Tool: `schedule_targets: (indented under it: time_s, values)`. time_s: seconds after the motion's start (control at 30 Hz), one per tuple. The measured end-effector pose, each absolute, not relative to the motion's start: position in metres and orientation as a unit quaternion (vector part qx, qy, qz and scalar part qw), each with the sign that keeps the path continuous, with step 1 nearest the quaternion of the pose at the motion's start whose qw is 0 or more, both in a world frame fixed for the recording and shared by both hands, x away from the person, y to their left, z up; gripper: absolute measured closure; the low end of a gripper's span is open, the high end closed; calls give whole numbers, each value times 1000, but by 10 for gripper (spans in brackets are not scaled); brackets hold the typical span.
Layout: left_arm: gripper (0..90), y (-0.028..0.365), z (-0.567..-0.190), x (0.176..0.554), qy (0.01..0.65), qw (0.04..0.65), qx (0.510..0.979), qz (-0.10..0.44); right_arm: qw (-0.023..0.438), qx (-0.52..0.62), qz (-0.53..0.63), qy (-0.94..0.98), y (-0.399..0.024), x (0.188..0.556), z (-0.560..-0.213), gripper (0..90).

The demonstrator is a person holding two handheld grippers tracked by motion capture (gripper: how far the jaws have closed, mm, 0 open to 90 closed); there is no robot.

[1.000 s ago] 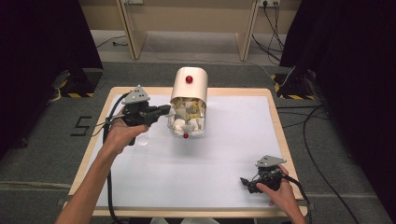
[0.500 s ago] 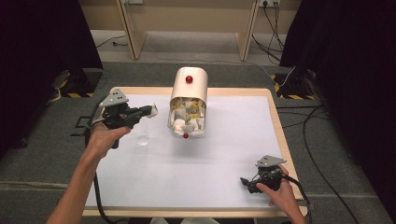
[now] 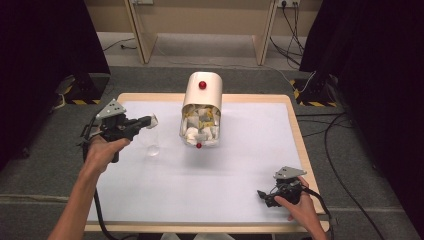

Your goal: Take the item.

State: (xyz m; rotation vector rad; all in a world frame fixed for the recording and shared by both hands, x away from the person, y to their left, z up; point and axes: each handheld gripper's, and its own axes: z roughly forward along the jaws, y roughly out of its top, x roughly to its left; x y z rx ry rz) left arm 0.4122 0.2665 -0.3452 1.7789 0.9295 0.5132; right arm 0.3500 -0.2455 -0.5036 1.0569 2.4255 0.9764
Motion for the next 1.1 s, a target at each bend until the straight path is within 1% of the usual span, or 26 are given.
schedule_targets:
  time_s: [0.43, 1.1]
  values:
    - [892, 279, -374, 419, 414, 499, 734, 203, 159, 370, 342, 849, -246, 350, -504, 2]
    - [890, 287, -404, 428, 441, 479, 736, 187, 160, 370, 342, 849, -246, 350, -504, 2]
